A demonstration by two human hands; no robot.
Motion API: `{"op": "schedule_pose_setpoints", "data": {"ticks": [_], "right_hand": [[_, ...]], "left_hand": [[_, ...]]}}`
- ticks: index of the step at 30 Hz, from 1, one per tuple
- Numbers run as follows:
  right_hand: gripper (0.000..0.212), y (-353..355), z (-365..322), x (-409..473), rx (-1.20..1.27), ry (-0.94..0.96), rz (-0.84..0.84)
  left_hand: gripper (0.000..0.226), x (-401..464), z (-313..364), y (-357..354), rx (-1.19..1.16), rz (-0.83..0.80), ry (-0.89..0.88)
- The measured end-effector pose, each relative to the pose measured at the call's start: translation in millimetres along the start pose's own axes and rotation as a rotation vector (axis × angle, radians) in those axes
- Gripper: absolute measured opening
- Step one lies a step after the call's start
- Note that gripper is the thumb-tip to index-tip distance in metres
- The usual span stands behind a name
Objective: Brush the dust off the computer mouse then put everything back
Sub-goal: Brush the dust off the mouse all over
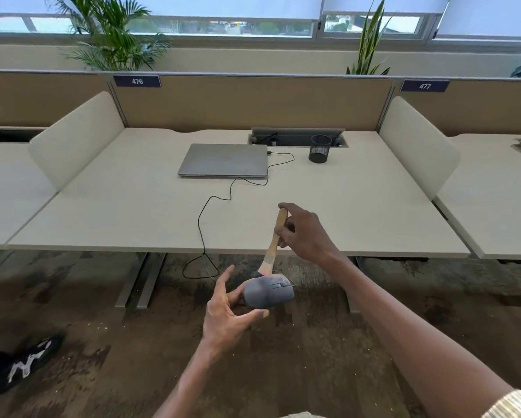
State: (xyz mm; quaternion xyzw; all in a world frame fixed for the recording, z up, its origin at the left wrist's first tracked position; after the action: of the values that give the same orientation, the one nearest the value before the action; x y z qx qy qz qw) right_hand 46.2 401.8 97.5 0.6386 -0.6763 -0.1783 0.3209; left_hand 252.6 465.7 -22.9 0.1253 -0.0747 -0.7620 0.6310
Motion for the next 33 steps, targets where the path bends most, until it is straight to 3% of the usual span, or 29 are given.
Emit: {"op": "schedule_pose_setpoints", "data": {"ticks": [5,8,13,19,29,33], "right_hand": [[0.055,-9,-7,-5,0.038,0.040,-0.038],[0.052,-8,-7,-4,-0.019,0.051,-0.022],[0.043,0,-4,-8,0.064,0.055,0.035],[0.041,0,-6,-14,0.022,0.090,-0.024],[0.053,-1,-12,-5,0.023,0.043,0.049],[0.055,-14,-21,7,0.011,0.001,-0.031]], "left_hand": [[0.081,2,-2,6,-0.016,0.001,-0.002],[0.072,0,-2,7,-0.009,0.006,-0.014],[0.071,-1,-2,9,-0.033,0.010,-0.003],[0.071,-2,2,10,-0.035,0.004,-0.026],[0.070,-4,-5,7,-0.061,0.001,-0.019],[0.068,-3,-5,7,-0.061,-0.005,-0.028]]}}
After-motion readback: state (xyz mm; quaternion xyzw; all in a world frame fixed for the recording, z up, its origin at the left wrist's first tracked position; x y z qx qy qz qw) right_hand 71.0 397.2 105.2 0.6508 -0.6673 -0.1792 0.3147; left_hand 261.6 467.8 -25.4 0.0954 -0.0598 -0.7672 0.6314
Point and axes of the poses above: each hand's wrist, its own x-axis towards the middle knuckle, its own y-axis out of the back of the hand, z = x × y, the point moved 5 cm from there along x, towards the middle knuckle, and after that the axes turned 7 degrees about y, right-handed, at the moved point
